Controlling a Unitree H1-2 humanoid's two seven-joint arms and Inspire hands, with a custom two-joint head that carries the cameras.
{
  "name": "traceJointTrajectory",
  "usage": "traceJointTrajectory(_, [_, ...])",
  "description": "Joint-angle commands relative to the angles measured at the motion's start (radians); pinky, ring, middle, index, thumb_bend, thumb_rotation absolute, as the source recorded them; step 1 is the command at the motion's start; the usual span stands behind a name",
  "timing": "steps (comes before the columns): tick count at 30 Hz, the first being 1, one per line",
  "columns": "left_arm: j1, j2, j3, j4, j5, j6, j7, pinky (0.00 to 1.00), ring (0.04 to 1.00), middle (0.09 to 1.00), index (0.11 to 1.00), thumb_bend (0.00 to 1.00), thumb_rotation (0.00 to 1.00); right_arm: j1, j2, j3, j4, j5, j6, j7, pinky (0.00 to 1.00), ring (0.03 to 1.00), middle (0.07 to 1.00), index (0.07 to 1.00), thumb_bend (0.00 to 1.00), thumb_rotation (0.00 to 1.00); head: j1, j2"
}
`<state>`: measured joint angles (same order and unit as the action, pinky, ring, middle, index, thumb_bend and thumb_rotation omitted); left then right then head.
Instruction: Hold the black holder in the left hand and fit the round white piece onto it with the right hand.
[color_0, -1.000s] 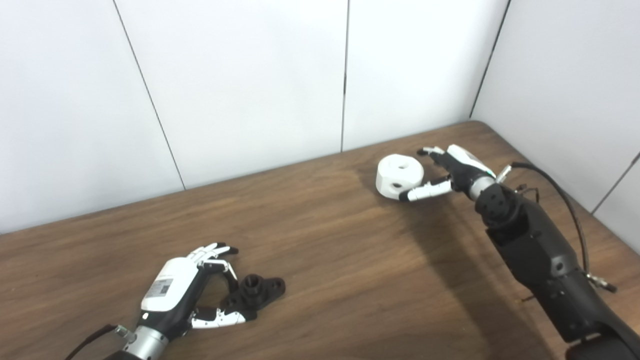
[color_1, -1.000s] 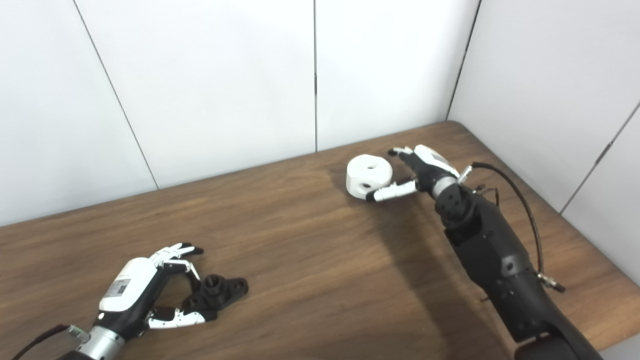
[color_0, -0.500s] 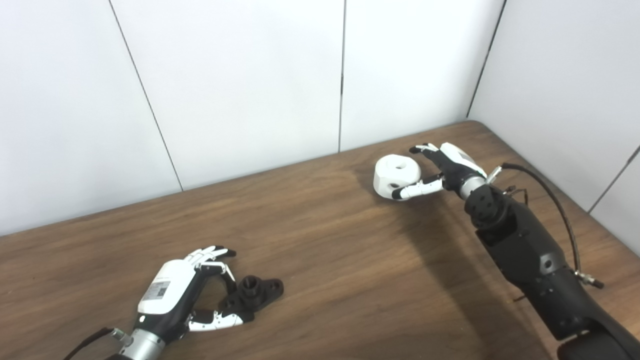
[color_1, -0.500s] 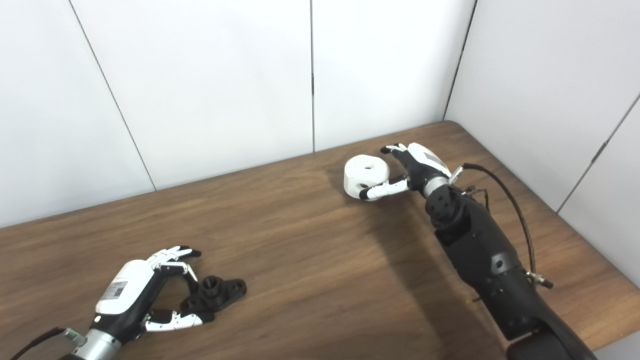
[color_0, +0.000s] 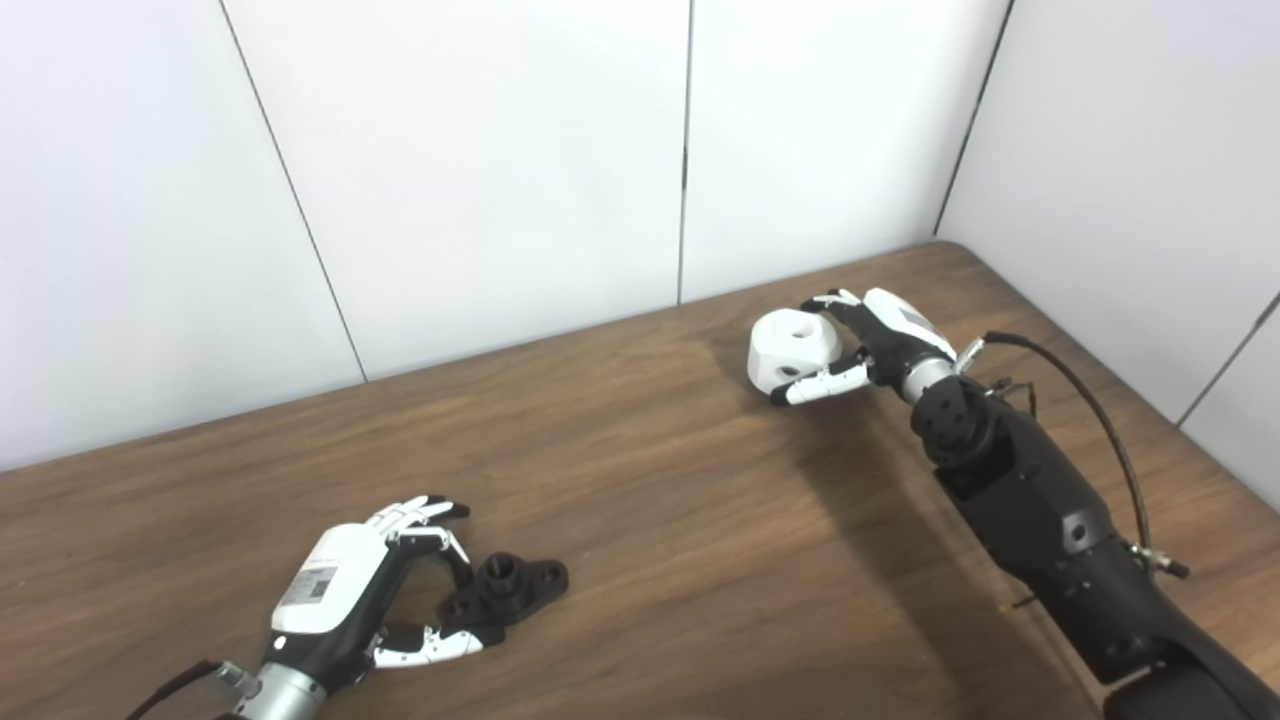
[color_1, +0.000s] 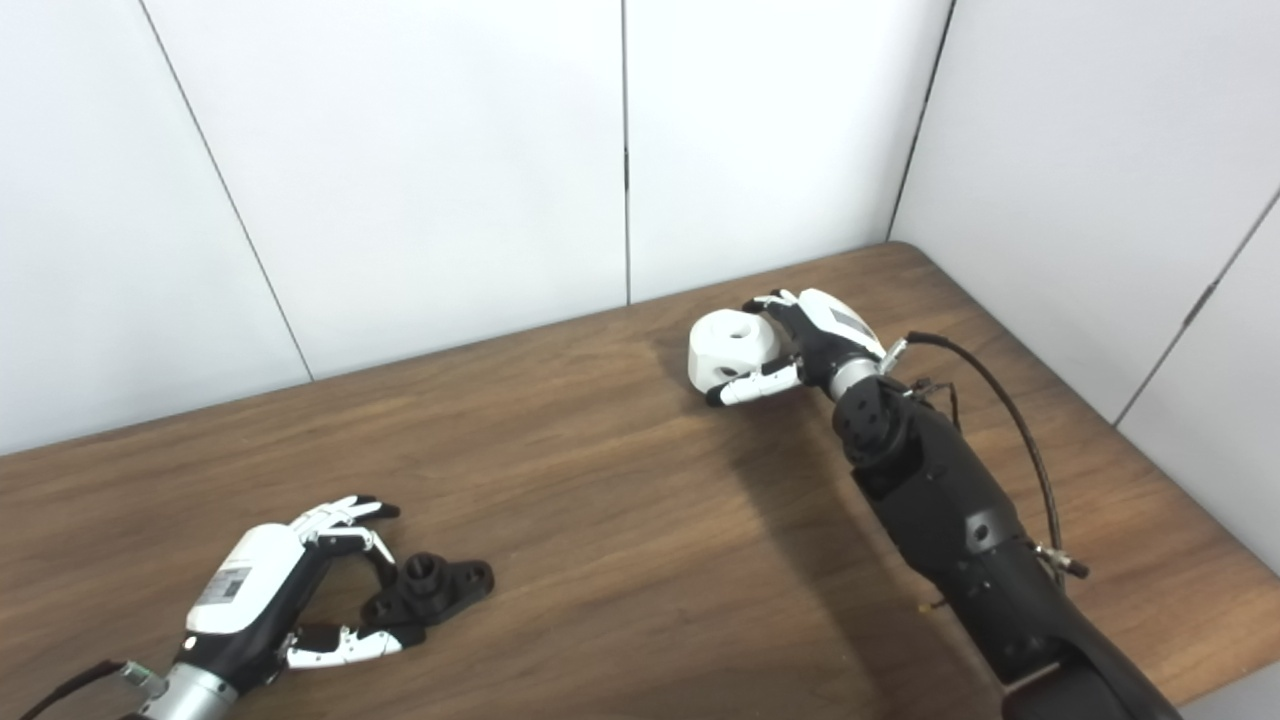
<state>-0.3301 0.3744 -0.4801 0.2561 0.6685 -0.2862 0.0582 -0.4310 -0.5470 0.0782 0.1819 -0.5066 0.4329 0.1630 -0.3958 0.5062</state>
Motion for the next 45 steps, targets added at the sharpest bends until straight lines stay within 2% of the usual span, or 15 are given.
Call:
traceJointTrajectory(1, [0.051, 0.050, -0.016, 0.049, 0.066, 0.071, -0.082, 0.88, 0.888, 0.831, 0.485, 0.52, 0.05, -0.031, 0.006, 0.014, -0.001, 0.016, -0.030, 0.008, 0.71, 0.913, 0.977, 0.860, 0.95, 0.39, -0.001, 0.001])
traceJointTrajectory(6, [0.052, 0.052, -0.016, 0.048, 0.062, 0.070, -0.087, 0.88, 0.892, 0.834, 0.485, 0.52, 0.05, -0.030, 0.019, 0.017, 0.006, 0.011, -0.030, -0.017, 0.72, 0.900, 0.958, 0.848, 0.92, 0.36, 0.001, 0.003])
traceJointTrajectory(9, [0.053, 0.052, -0.014, 0.044, 0.057, 0.073, -0.094, 0.89, 0.893, 0.834, 0.485, 0.52, 0.05, -0.033, 0.031, 0.025, 0.019, -0.011, -0.023, -0.050, 0.72, 0.875, 0.930, 0.816, 0.87, 0.32, 0.004, 0.005])
traceJointTrajectory(12, [0.054, 0.051, -0.009, 0.045, 0.056, 0.072, -0.095, 0.88, 0.889, 0.831, 0.485, 0.52, 0.05, -0.038, 0.051, 0.033, 0.042, -0.047, -0.016, -0.115, 0.69, 0.832, 0.872, 0.745, 0.84, 0.28, 0.007, 0.004])
traceJointTrajectory(18, [0.051, 0.053, -0.011, 0.058, 0.063, 0.062, -0.090, 0.88, 0.888, 0.831, 0.485, 0.52, 0.05, -0.058, 0.105, 0.065, 0.152, -0.167, -0.054, -0.340, 0.64, 0.724, 0.742, 0.594, 0.81, 0.17, 0.011, 0.004])
traceJointTrajectory(19, [0.050, 0.053, -0.012, 0.060, 0.064, 0.060, -0.088, 0.88, 0.888, 0.832, 0.485, 0.52, 0.05, -0.063, 0.115, 0.068, 0.174, -0.181, -0.062, -0.384, 0.63, 0.713, 0.728, 0.543, 0.67, 0.15, 0.018, 0.004])
traceJointTrajectory(21, [0.049, 0.052, -0.013, 0.066, 0.067, 0.054, -0.079, 0.87, 0.884, 0.829, 0.485, 0.52, 0.05, -0.070, 0.131, 0.075, 0.207, -0.201, -0.070, -0.445, 0.64, 0.695, 0.696, 0.496, 0.55, 0.14, 0.021, 0.003])
traceJointTrajectory(26, [0.047, 0.049, -0.010, 0.073, 0.063, 0.049, -0.070, 0.87, 0.886, 0.828, 0.485, 0.52, 0.05, -0.082, 0.155, 0.078, 0.258, -0.208, -0.091, -0.528, 0.67, 0.681, 0.664, 0.482, 0.52, 0.13, 0.029, 0.002])
traceJointTrajectory(33, [0.045, 0.048, -0.013, 0.073, 0.067, 0.051, -0.068, 0.88, 0.891, 0.834, 0.485, 0.52, 0.05, -0.080, 0.164, 0.066, 0.265, -0.174, -0.110, -0.543, 0.65, 0.669, 0.667, 0.482, 0.52, 0.13, 0.050, 0.006])
traceJointTrajectory(35, [0.045, 0.048, -0.014, 0.071, 0.069, 0.053, -0.069, 0.88, 0.891, 0.835, 0.485, 0.52, 0.05, -0.074, 0.167, 0.055, 0.249, -0.151, -0.121, -0.540, 0.61, 0.661, 0.665, 0.481, 0.52, 0.13, 0.050, 0.006])
traceJointTrajectory(38, [0.047, 0.047, -0.014, 0.062, 0.063, 0.060, -0.080, 0.89, 0.899, 0.839, 0.485, 0.52, 0.05, -0.058, 0.177, 0.037, 0.178, -0.107, -0.130, -0.507, 0.59, 0.661, 0.662, 0.481, 0.52, 0.13, 0.073, 0.014])
traceJointTrajectory(41, [0.050, 0.045, -0.014, 0.058, 0.062, 0.060, -0.080, 0.90, 0.902, 0.839, 0.485, 0.52, 0.05, -0.042, 0.191, 0.032, 0.091, -0.081, -0.111, -0.460, 0.59, 0.672, 0.669, 0.481, 0.52, 0.13, 0.089, 0.017])
traceJointTrajectory(45, [0.046, 0.037, -0.017, 0.068, 0.064, 0.049, -0.067, 0.90, 0.903, 0.838, 0.485, 0.52, 0.05, -0.023, 0.203, 0.053, -0.046, -0.071, -0.078, -0.357, 0.60, 0.692, 0.691, 0.481, 0.52, 0.13, 0.110, 0.025])
